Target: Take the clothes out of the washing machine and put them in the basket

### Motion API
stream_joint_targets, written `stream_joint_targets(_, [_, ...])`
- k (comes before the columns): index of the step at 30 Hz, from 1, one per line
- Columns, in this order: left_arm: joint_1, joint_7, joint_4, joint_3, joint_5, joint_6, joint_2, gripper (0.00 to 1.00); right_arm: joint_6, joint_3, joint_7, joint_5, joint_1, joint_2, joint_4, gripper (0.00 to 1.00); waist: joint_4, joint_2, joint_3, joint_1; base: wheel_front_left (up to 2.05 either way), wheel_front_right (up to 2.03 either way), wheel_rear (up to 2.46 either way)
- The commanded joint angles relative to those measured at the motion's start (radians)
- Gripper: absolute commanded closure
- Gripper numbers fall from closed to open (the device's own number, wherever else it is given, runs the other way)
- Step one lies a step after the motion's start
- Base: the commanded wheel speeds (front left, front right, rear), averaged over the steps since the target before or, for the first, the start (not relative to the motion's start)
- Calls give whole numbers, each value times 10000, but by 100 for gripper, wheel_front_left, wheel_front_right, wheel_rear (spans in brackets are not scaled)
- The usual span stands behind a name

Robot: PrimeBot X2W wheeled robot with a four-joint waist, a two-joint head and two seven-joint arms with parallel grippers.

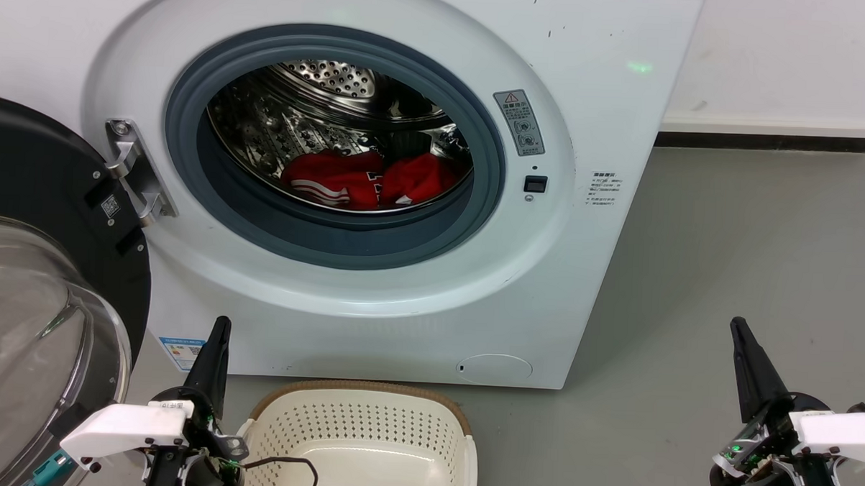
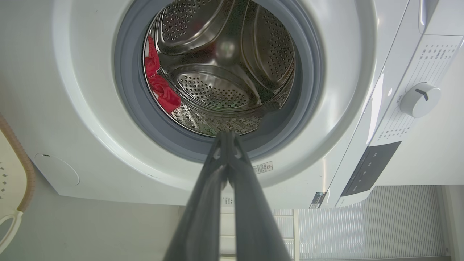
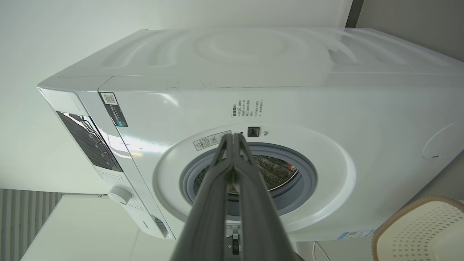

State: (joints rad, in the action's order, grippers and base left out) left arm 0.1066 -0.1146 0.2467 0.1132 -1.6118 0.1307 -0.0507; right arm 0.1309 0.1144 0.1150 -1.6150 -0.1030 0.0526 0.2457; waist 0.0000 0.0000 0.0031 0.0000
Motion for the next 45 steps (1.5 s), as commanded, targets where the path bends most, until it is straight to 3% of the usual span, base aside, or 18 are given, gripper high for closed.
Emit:
stream_joint_targets(1, [65,-20,-10,24,-25,26,10,100,-3,-4,5,46,-127,-36,14,100,0,0,0,0,0,0,0])
stream_joint_targets(25, [66,-20,-10,23,-25,26,12,100,-3,-4,4,45,-127,-37,13,100,0,0,0,0,0,0,0])
stream_joint_targets(26, [-13,7,28,-9,2,0,0,0,2,-3,-6,0,18,0,22,0,0,0,0,0,0,0,0])
stream_joint_targets(35, [-284,346,2,-60,482,-2,17,0,-2,-42,-343,350,284,-7,221,0,-2,0,10,0,0,0,0])
stream_joint_targets(45, [-373,820,-619,-162,2471,-377,14,0,-2,24,-818,2631,422,-9,-447,0,-6,0,53,0,0,0,0])
